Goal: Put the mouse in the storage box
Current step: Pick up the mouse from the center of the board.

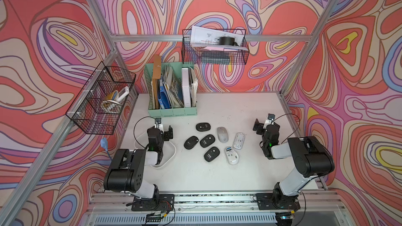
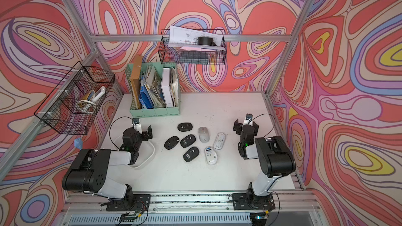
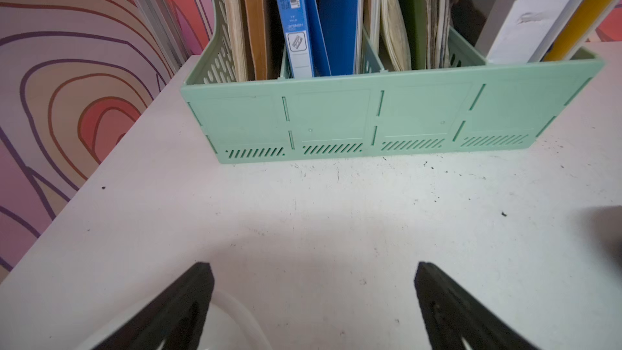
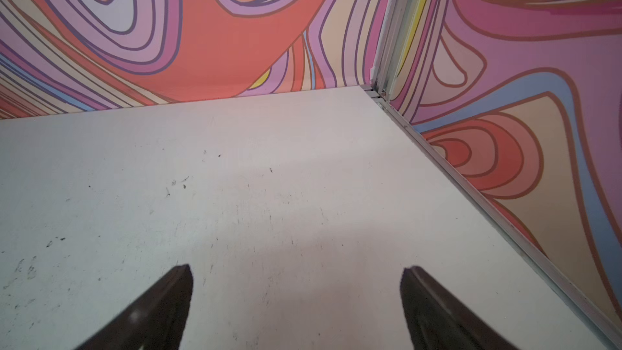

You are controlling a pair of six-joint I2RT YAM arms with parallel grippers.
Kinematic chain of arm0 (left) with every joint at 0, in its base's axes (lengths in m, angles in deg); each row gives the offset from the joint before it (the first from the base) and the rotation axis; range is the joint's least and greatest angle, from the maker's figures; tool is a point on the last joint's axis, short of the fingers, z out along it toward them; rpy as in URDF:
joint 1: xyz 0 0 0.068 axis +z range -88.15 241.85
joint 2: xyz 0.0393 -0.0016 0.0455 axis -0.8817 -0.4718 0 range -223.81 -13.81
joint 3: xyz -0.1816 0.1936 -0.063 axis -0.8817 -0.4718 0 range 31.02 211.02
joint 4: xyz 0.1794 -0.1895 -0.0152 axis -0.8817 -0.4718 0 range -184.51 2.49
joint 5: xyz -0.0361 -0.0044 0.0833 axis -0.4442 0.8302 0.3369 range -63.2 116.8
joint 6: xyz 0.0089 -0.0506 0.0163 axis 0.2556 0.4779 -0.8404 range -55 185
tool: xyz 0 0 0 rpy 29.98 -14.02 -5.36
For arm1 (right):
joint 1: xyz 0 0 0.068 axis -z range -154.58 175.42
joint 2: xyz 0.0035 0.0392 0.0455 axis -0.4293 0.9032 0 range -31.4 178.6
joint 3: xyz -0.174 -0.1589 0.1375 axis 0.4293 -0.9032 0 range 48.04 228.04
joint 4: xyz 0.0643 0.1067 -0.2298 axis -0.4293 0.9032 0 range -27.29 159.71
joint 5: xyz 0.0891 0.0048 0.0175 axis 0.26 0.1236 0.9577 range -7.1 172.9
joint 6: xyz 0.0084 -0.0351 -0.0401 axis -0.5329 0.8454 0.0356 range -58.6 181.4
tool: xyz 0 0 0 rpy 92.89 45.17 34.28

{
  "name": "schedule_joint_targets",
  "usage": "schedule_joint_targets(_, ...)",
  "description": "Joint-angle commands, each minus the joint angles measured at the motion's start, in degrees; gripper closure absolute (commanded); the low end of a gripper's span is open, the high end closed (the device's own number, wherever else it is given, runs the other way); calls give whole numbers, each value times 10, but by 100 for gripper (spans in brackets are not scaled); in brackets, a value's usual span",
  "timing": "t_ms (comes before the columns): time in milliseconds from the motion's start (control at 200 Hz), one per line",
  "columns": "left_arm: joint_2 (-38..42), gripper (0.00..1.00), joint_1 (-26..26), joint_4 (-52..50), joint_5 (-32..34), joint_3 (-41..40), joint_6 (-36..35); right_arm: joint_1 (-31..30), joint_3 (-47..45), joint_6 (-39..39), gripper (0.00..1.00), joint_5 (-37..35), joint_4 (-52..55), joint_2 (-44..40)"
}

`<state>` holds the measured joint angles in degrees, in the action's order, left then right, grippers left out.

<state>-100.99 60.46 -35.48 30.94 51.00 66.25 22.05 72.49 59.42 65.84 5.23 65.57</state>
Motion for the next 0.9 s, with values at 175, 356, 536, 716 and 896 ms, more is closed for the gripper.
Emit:
schedule_joint_targets(175,-8,1,5,-10,-8,12,-8,-4,8,5,2,1,-13,8)
schedule_joint_targets(356,-9,1,6,-13,-5,15,-7,-3,8,5,2,1,-13,8)
schedule_joint_targets(536,-10,1,6,-15,-6,15,-7,-3,9,4,2,1,-13,8)
schedule_joint_targets(716,-9,1,6,-16,-6,16,-9,-3,9,4,2,2,-12,8)
schedule_joint_targets(896,-8,1,13,-17,-17,15,-3,-3,9,4,2,3,-12,8)
